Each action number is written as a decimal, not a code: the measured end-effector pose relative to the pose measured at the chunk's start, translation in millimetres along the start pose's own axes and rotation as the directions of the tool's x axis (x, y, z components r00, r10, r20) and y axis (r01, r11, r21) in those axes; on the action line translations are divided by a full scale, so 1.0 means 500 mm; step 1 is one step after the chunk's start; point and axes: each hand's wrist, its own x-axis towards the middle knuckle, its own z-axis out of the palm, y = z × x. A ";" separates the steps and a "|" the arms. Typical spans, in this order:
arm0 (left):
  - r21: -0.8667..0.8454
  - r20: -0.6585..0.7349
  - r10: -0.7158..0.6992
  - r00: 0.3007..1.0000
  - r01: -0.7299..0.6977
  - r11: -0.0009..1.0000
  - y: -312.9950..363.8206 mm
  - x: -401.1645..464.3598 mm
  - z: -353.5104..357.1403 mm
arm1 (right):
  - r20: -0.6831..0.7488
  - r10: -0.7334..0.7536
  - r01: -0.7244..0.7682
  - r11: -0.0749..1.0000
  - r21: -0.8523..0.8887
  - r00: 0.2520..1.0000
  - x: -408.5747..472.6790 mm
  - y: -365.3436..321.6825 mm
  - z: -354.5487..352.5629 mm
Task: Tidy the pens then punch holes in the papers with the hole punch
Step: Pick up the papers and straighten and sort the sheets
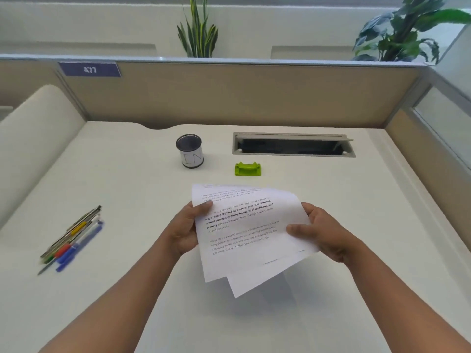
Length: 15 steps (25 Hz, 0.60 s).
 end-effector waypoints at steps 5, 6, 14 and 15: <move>0.046 -0.026 0.112 0.993 -0.111 0.993 0.052 -0.029 -0.028 | 0.088 0.028 -0.024 0.998 -0.056 0.996 0.022 -0.003 0.048; 0.098 -0.040 0.150 0.988 -0.145 0.985 0.062 -0.037 -0.023 | 0.092 0.025 -0.020 0.998 -0.062 0.995 0.025 -0.006 0.054; 0.403 0.034 0.296 0.955 -0.284 0.870 0.101 -0.088 0.020 | -0.037 -0.096 0.099 0.990 0.103 0.995 0.063 -0.039 0.084; 0.430 0.039 0.314 0.949 -0.300 0.852 0.104 -0.093 0.026 | -0.075 -0.101 0.109 0.988 0.108 0.992 0.066 -0.040 0.088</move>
